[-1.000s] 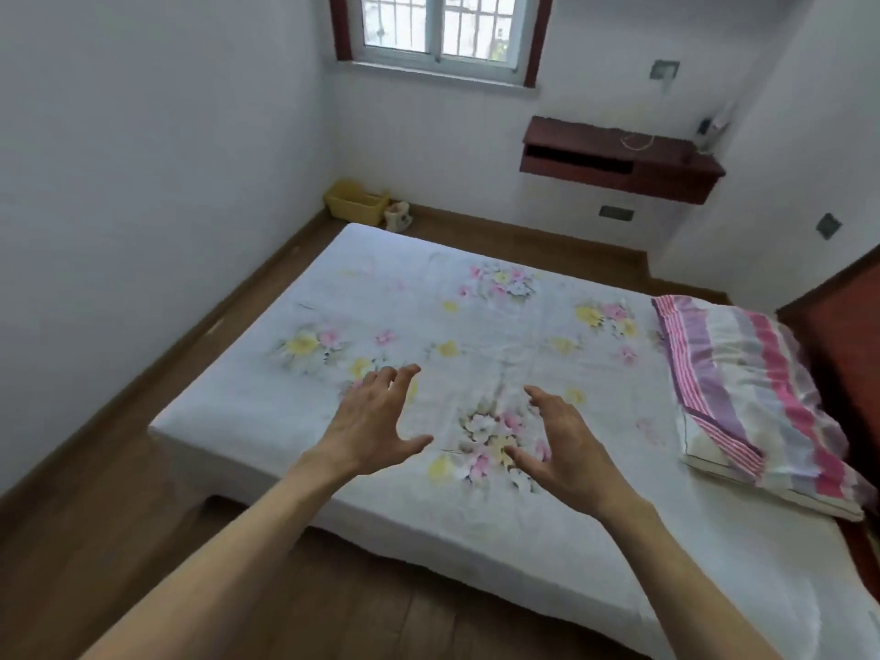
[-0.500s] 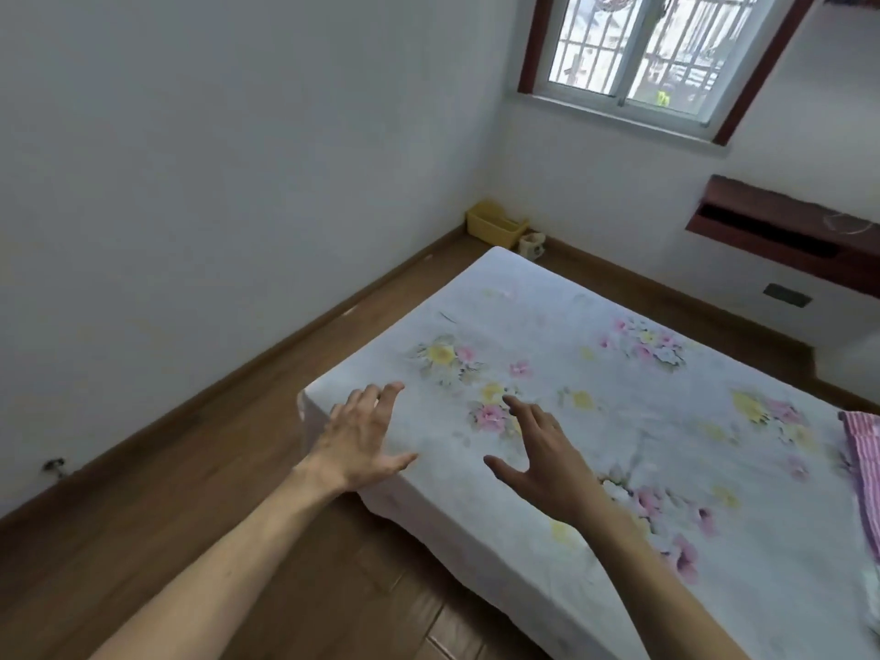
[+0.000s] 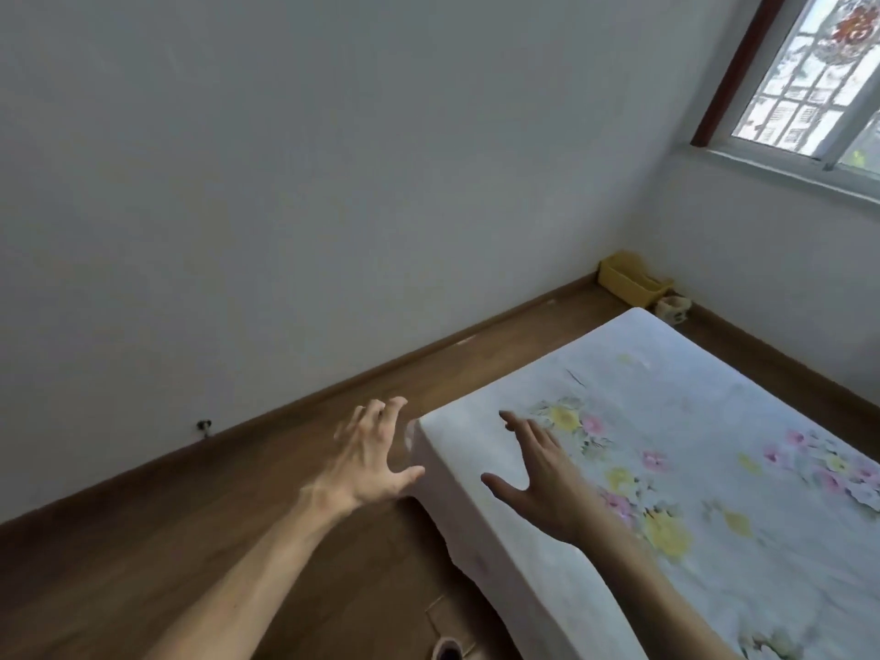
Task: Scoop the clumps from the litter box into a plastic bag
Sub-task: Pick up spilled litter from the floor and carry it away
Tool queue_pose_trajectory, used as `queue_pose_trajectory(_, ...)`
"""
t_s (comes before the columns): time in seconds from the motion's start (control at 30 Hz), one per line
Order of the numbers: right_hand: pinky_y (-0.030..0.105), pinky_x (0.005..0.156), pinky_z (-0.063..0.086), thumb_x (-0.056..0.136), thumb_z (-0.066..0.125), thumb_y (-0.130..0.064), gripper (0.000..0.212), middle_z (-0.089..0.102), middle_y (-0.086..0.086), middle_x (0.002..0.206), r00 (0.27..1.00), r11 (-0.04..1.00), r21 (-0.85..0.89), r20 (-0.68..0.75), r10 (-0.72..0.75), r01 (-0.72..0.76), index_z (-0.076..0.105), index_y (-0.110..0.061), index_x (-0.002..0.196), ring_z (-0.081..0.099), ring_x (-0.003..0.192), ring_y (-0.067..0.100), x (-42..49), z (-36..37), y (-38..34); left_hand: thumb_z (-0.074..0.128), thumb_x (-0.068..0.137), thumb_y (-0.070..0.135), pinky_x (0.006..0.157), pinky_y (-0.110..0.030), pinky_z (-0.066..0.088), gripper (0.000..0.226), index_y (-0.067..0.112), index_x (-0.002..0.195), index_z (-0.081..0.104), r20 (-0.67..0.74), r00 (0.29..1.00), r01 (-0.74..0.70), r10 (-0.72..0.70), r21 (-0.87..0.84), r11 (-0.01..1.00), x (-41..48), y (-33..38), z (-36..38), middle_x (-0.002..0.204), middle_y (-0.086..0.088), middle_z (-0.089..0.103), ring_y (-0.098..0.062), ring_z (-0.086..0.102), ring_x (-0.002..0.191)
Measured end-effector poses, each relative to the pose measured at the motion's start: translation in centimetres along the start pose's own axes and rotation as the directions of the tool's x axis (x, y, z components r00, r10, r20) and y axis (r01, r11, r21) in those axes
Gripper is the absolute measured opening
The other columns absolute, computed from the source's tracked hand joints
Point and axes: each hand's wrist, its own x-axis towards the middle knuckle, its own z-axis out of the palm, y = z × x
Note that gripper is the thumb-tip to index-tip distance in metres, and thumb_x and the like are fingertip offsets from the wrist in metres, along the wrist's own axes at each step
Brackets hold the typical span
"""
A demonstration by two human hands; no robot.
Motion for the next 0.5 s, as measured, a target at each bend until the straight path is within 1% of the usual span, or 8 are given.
queue_pose_trajectory(0.13,0.026,0.099,0.038,0.088,0.057,-0.053,0.078,0.040,-0.005,0.138,0.995,0.995,0.028,0.009,-0.098,0.098,0.020,-0.022,0.150,0.038,0.128,0.015,6.4,1.6,-1.3,0.066,0.067,0.064,0.097,-0.042,0.043,0.092,0.022,0.141,0.031,-0.025,0.996,0.084,-0.084,0.022,0.996,2.0,-3.9,-1.0,0.127,0.000,0.048,-0.022,0.048,0.116)
queue_pose_trajectory(0.23,0.030,0.100,0.042,0.087,0.057,-0.053,0.080,0.043,-0.004,0.134,0.986,0.986,0.049,0.040,-0.160,0.158,0.022,-0.020,0.150,0.039,0.125,0.016,11.4,2.7,-1.6,0.067,0.069,0.064,0.097,-0.038,0.043,0.091,0.022,0.141,0.031,-0.063,0.987,0.147,-0.145,0.035,0.988,4.3,-6.7,-1.9,0.129,-0.001,0.048,-0.021,0.048,0.118)
queue_pose_trajectory(0.33,0.033,0.101,0.042,0.085,0.059,-0.053,0.082,0.045,-0.002,0.132,0.972,0.973,0.044,0.064,-0.228,0.225,0.025,-0.016,0.149,0.043,0.120,0.018,16.3,3.4,-1.4,0.067,0.072,0.063,0.098,-0.036,0.040,0.088,0.022,0.141,0.031,-0.099,0.976,0.199,-0.194,0.054,0.978,6.7,-8.6,-2.8,0.130,-0.002,0.048,-0.021,0.047,0.118)
queue_pose_trajectory(0.5,0.030,0.099,0.043,0.083,0.063,-0.052,0.082,0.045,-0.005,0.133,0.950,0.954,0.070,0.087,-0.298,0.293,0.026,-0.019,0.149,0.042,0.123,0.017,24.4,4.4,-1.6,0.063,0.073,0.066,0.098,-0.040,0.043,0.089,0.022,0.141,0.028,-0.121,0.949,0.300,-0.290,0.078,0.951,10.2,-12.1,-3.8,0.132,-0.003,0.047,-0.022,0.046,0.120)
